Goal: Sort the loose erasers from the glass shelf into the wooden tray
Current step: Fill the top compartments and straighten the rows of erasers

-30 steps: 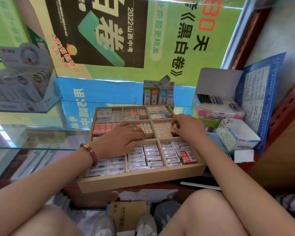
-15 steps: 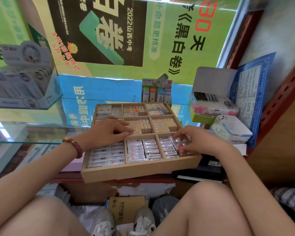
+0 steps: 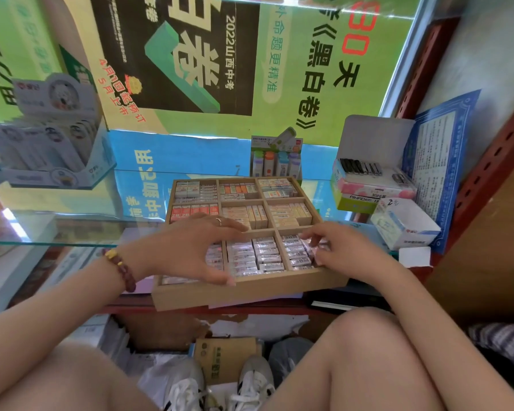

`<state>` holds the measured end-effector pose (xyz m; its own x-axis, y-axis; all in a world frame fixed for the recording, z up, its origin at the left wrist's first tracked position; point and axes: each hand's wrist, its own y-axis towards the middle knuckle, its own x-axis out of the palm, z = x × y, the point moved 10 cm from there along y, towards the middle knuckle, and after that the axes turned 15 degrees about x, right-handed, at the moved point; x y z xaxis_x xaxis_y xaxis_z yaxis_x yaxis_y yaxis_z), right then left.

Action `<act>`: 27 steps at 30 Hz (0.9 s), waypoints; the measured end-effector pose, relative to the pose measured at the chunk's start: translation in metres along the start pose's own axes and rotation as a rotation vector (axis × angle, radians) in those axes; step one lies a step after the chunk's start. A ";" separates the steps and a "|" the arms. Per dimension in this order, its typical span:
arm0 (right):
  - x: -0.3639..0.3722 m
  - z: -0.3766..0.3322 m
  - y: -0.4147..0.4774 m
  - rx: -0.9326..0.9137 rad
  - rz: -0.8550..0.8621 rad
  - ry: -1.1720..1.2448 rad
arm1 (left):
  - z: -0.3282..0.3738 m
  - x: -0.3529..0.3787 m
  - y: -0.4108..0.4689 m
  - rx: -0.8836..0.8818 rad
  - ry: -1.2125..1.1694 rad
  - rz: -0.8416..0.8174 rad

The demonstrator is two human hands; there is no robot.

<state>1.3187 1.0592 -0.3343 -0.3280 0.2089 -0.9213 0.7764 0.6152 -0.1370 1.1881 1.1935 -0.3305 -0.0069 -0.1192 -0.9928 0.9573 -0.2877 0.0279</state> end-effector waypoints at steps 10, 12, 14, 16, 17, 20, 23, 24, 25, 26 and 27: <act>0.015 -0.009 -0.008 0.088 0.061 -0.407 | 0.030 0.036 0.022 0.176 0.062 -0.084; 0.014 -0.010 -0.009 0.105 0.085 -0.404 | 0.029 0.035 0.023 0.181 0.067 -0.072; 0.011 -0.006 -0.008 0.144 0.096 -0.374 | 0.029 0.034 0.022 0.185 0.032 -0.051; 0.005 -0.001 -0.007 0.189 0.114 -0.319 | 0.031 0.029 0.018 0.186 -0.021 0.012; 0.002 0.002 -0.007 0.210 0.133 -0.294 | 0.031 0.026 0.015 0.181 -0.050 0.045; -0.007 0.003 -0.010 0.215 0.199 -0.249 | 0.029 0.024 0.010 0.153 -0.126 0.069; -0.014 -0.010 -0.012 0.114 0.251 -0.148 | 0.030 0.028 0.011 0.129 -0.156 0.034; -0.015 -0.017 -0.013 0.072 0.245 -0.099 | 0.031 0.029 0.012 0.131 -0.142 0.022; -0.014 -0.023 -0.013 0.031 0.216 -0.038 | 0.033 0.029 0.013 0.133 -0.126 0.011; -0.011 -0.029 -0.014 -0.015 0.168 0.032 | 0.035 0.029 0.014 0.133 -0.107 0.003; -0.007 -0.037 -0.015 -0.072 0.114 0.093 | 0.036 0.029 0.015 0.132 -0.084 -0.002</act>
<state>1.2896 1.0762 -0.3123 -0.2910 0.3475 -0.8914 0.7718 0.6358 -0.0041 1.1916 1.1520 -0.3549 -0.0382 -0.1956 -0.9799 0.9112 -0.4095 0.0462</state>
